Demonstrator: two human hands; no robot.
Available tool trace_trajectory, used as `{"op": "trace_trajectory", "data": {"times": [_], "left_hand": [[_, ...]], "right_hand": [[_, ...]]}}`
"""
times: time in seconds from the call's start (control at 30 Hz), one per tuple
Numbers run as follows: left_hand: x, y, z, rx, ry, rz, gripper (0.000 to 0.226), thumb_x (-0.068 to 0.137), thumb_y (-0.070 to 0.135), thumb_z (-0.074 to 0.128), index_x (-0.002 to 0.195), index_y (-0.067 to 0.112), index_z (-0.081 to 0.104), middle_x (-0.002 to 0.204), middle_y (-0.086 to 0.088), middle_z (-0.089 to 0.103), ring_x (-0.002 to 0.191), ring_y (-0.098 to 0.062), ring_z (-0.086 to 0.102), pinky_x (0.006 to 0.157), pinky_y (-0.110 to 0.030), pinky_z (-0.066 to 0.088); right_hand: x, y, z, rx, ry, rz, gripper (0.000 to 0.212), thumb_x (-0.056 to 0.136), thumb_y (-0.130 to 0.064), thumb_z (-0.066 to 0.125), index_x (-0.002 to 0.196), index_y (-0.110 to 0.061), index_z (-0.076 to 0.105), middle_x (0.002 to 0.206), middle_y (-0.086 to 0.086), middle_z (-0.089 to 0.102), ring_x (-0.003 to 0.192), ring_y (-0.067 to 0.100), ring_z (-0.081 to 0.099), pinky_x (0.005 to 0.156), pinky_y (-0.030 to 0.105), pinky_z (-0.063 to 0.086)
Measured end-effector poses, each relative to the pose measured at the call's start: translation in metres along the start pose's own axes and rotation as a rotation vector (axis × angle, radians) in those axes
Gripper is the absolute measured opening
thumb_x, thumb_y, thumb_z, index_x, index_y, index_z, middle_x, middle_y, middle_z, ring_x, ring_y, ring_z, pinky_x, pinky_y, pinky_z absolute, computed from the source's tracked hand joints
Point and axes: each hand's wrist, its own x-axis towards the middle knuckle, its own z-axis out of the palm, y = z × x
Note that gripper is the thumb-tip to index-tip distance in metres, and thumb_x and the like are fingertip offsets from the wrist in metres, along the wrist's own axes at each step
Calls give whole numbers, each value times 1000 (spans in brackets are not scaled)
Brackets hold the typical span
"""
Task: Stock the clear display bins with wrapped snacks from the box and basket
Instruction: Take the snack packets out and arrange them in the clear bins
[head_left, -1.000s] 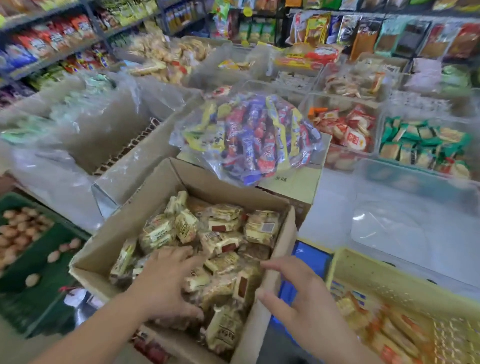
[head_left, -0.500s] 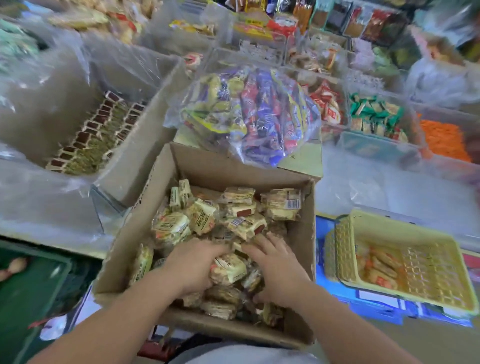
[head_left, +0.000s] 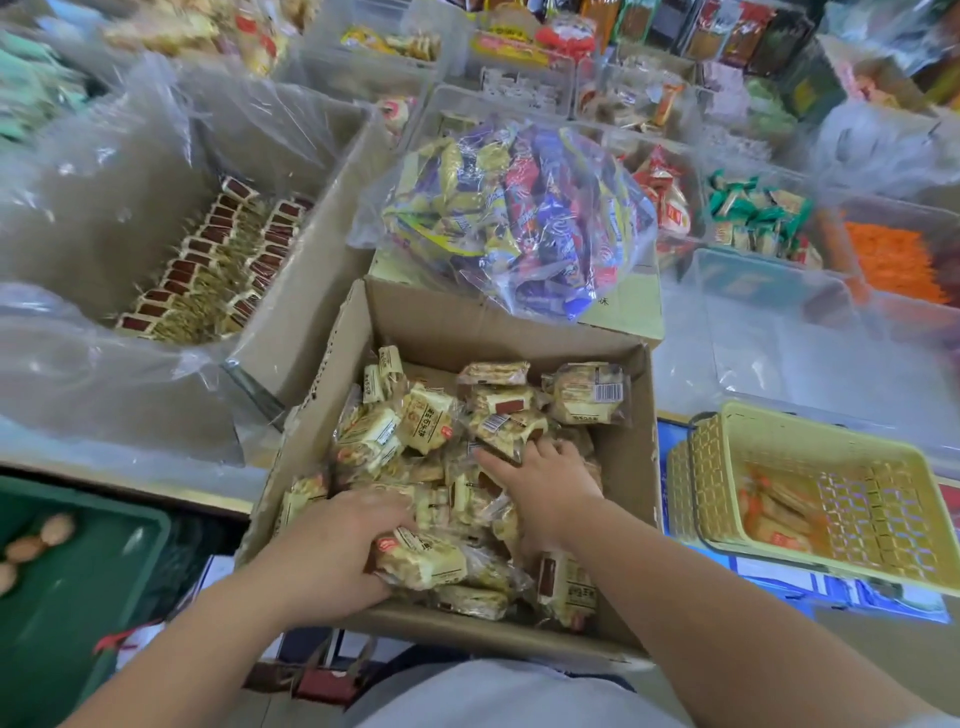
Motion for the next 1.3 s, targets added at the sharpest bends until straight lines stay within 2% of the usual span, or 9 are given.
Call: {"op": "trace_trajectory", "data": {"times": [0.1,0.23,0.47,0.67,0.77,0.87,1.0,1.17,1.3], "left_hand": [[-1,6,5,43,3,-11,81,68,76,61,142,46,51,159,26,34,149,-7,30,120,-31,24],[1,15,7,55,-29,-62,118,50,112,29,148,47,42,164,24,25,151,-8,22,123,-41,19],[8,19,3,44,-82,-49,120,50,113,23,151,50,37,166,19,20,152,-10,15,125,-43,15],[29,32,-12,-49,-86,-35,110,61,107,5,143,50,51,156,18,42,144,-10,35,119,-42,30],[55,41,-20,-103,-14,-54,81,81,92,24,138,44,56,140,18,56,133,-8,47,108,-37,42],[94,51,-21,-82,40,-49,59,93,71,51,141,37,53,147,11,53,129,-12,53,100,-33,46],[142,62,-12,34,14,-75,69,91,67,60,143,22,49,143,-4,50,122,-21,54,96,-35,50],[174,62,0,143,31,-129,120,76,70,75,162,37,-2,171,-15,2,155,-42,18,123,-52,26],[192,59,-6,252,268,-69,105,78,63,78,159,43,14,161,-23,19,142,-45,35,114,-53,36]], "right_hand": [[3,-13,4,-39,-31,3,144,63,-57,88,146,-48,-29,154,31,32,137,49,37,109,67,23],[4,-20,9,-57,-33,-6,124,74,-46,81,150,-48,-17,148,32,38,132,48,44,109,67,23],[-11,-2,-4,185,160,39,87,78,-48,77,145,-46,21,97,1,66,78,24,59,91,41,49],[-57,37,-29,570,283,254,80,72,-58,78,138,-56,33,80,-16,64,63,0,57,52,17,43],[-89,48,-35,735,264,307,81,64,-67,77,132,-57,35,61,-20,56,51,-7,56,41,11,34],[-107,41,-30,768,163,289,81,61,-68,77,130,-54,38,97,-23,60,75,-6,61,61,11,45],[-104,18,-14,643,67,308,83,64,-71,75,135,-44,42,123,-14,46,118,13,47,100,33,47],[-96,7,-5,231,190,360,81,69,-64,76,135,-30,45,135,2,44,125,30,38,108,47,36],[-93,9,-5,174,214,260,91,74,-45,79,148,-34,27,148,10,39,141,39,27,118,59,19]]}}
